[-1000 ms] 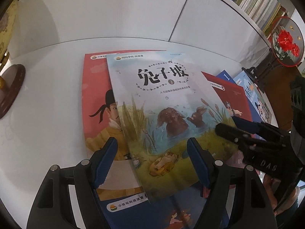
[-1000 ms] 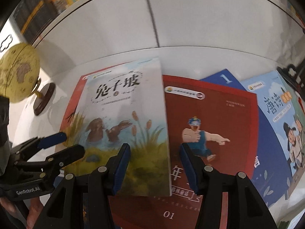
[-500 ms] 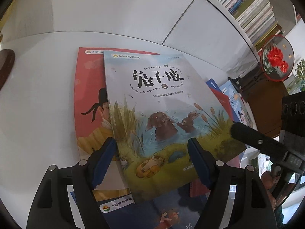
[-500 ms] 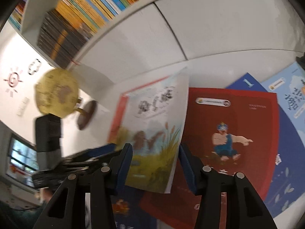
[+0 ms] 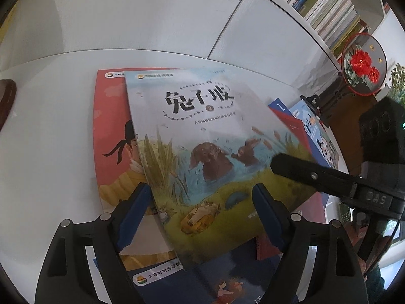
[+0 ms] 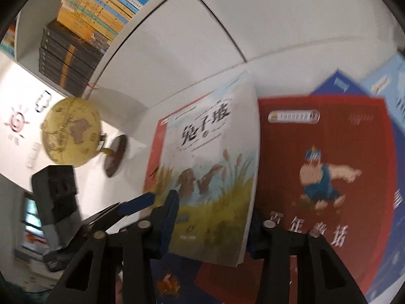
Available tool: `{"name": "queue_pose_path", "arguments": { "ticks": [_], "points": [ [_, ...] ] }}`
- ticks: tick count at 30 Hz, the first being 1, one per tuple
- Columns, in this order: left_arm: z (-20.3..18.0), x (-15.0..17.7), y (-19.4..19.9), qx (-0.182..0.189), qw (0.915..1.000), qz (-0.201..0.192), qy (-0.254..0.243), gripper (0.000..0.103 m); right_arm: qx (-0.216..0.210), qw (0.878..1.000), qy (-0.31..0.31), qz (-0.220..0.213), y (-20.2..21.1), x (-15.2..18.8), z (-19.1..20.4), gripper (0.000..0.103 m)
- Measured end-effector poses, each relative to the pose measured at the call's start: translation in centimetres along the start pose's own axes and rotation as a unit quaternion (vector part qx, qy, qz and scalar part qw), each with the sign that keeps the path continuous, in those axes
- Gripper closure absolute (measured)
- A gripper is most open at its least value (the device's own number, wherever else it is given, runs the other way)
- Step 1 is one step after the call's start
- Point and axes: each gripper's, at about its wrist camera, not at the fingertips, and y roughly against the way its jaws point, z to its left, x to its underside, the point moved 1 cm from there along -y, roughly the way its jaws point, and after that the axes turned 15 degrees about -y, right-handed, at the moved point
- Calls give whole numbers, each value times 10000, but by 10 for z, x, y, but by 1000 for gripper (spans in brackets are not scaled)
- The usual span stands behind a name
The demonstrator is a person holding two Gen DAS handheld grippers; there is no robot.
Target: Organize books
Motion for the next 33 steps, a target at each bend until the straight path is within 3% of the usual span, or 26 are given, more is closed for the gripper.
{"name": "queue_pose_path", "arguments": {
  "ticks": [1, 3, 6, 12, 18, 24, 33],
  "points": [
    [0, 0, 0, -5, 10000, 21, -2, 23, 246, 9996, 74, -81, -2, 1, 4, 76],
    [1, -1, 0, -31, 10000, 75, 25, 23, 811, 9960, 297, -241, -3, 8, 14, 82],
    [-3, -2, -2, -77, 9998, 172, 20, 23, 1225, 9901, 472, -488, 6, 24, 22, 86],
    [-21, 6, 0, 146, 9981, 455, -400, 23, 1164, 9896, -397, -742, 29, 52, 8, 86],
    [-64, 19, -5, 247, 9885, 862, -1215, 23, 1134, 9824, -1070, -1029, 62, 95, -22, 86],
    [-92, 28, -14, 120, 9836, 1094, -1430, 23, 1157, 9800, -1162, -1127, 82, 113, -38, 86],
    [-90, 25, -15, 65, 9855, 1087, -1302, 23, 1222, 9822, -891, -1111, 91, 115, -39, 86]
  ]
}}
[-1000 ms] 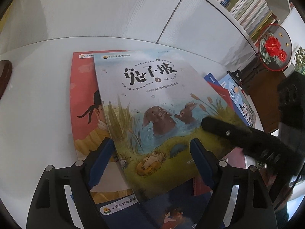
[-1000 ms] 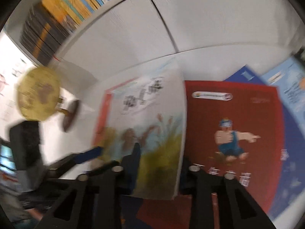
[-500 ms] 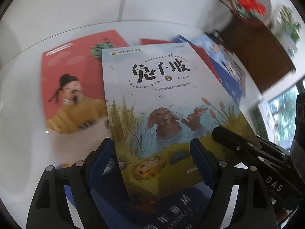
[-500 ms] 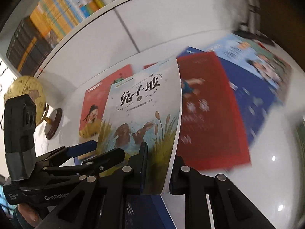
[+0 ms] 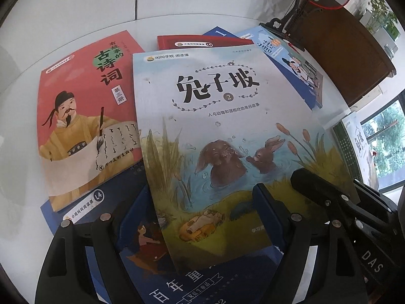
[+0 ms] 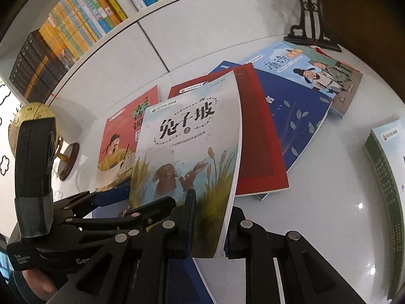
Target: Organize books
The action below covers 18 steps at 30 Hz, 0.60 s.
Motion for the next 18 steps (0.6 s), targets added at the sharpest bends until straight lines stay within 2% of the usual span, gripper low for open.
{"name": "queue_pose_path", "arguments": {
  "ticks": [9, 14, 18],
  "points": [
    [17, 9, 10, 260, 9992, -46, 290, 23, -34, 9999, 119, 22, -5, -8, 9, 86],
    [38, 16, 17, 300, 9982, -142, 499, 23, 49, 9997, 189, 125, -14, -16, 7, 86],
    [54, 16, 19, 507, 9962, -200, 680, 23, -168, 9992, -42, 360, -20, -28, -6, 86]
  ]
}}
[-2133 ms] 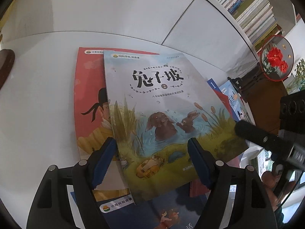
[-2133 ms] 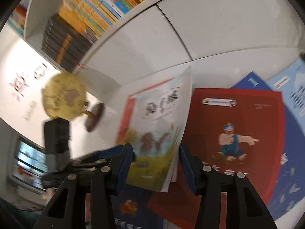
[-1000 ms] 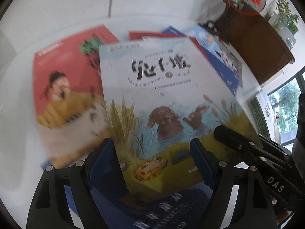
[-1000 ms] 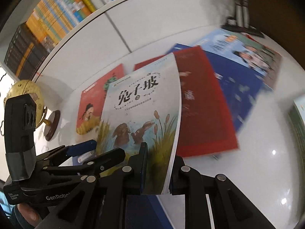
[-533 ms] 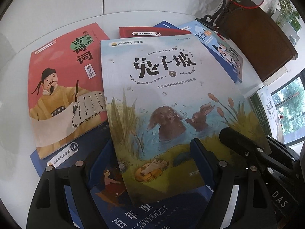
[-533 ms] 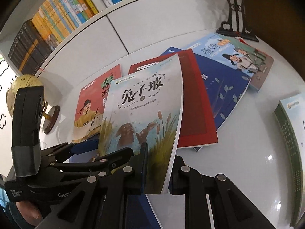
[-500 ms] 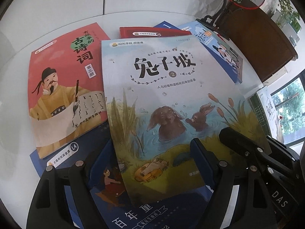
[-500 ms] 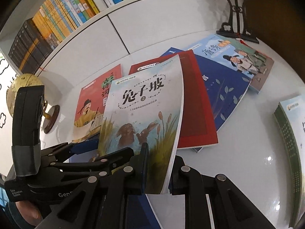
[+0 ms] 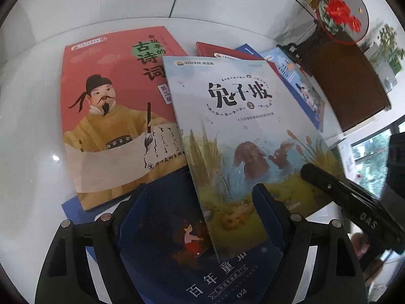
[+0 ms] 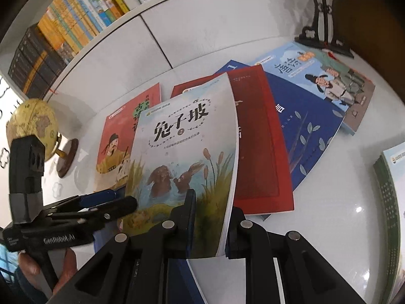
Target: Organize books
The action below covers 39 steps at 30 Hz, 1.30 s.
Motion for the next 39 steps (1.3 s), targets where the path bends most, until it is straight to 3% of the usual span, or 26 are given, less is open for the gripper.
{"name": "queue_pose_path", "arguments": {
  "ticks": [6, 12, 15, 22, 32, 39],
  "points": [
    [4, 0, 2, 67, 9999, 119, 18, 23, -78, 9997, -147, 164, -1, -14, -5, 86],
    [16, 1, 3, 712, 9964, 73, 451, 23, 251, 9991, 259, 203, -8, -17, 1, 86],
    [8, -4, -3, 944, 9947, 15, 410, 23, 330, 9985, 274, 336, -15, -18, -2, 86],
    [-13, -14, -18, 1055, 9931, -285, 428, 23, 408, 9978, 295, 439, -22, -17, -6, 85],
    [-37, -19, 12, 773, 9948, -552, 378, 24, 421, 9973, 480, 375, -18, -15, 0, 85],
    [-32, -24, -8, 523, 9940, -900, 337, 24, 441, 9973, 406, 414, -23, -15, -4, 84]
  ]
}}
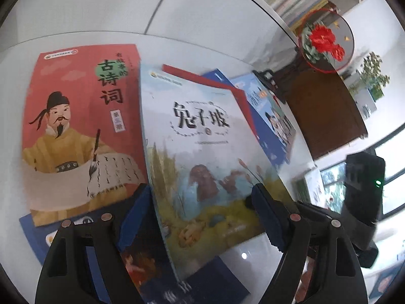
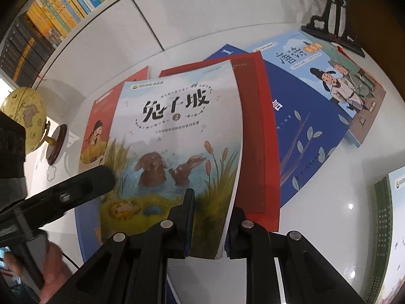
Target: Organize books
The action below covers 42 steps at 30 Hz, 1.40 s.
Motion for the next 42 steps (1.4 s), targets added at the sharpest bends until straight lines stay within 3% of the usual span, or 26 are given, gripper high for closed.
{"name": "queue_pose_path", "arguments": {
  "ticks": [1, 4, 6, 8, 12, 17, 22, 26, 30, 33, 36, 38, 42],
  "points": [
    [-2, 1, 1, -81, 9999, -76, -71, 25, 11, 10000, 28, -27, 0, 1, 1, 84],
    [-10, 5, 2, -582, 9973, -210, -390, 41, 180, 9995, 156, -195, 2, 4, 5, 84],
    [-11, 6, -1, -985, 9937, -163, -518, 67, 262, 9989, 229, -323, 5, 6, 7, 84],
    [-6, 6, -5, -1103, 9928, -65, -463, 76, 395, 9975, 363, -455, 9, 7, 9, 84],
    [-5, 5, 1, -1013, 9940, -198, -370, 79, 621, 9944, 566, -639, 12, 8, 15, 84],
    [-14, 14, 9, -558, 9973, -416, -231, 79, 1320, 9745, 1293, -1276, 22, 18, 36, 84],
    [4, 22, 9, 129, 9966, -549, 597, 79, 1601, 9722, 1259, -1154, 11, 12, 31, 84],
    [9, 24, 6, 137, 9959, -544, 709, 79, 1295, 9818, 925, -1040, 9, 9, 15, 82],
    [7, 25, 2, 99, 9950, -619, 782, 79, 1367, 9804, 924, -1081, 6, 9, 15, 82],
    [19, 28, 1, 515, 9885, -736, 1218, 79, 1300, 9815, 883, -1097, 7, 10, 14, 82],
    [33, 32, -3, 925, 9806, -701, 1580, 81, 970, 9889, 568, -967, 8, 6, 3, 81],
    [27, 32, -4, 754, 9848, -657, 1424, 81, 802, 9915, 399, -943, 9, 5, -2, 80],
    [1, 26, -2, -9, 9958, -520, 758, 81, 748, 9923, 350, -919, 9, 6, -2, 80]
  ]
}}
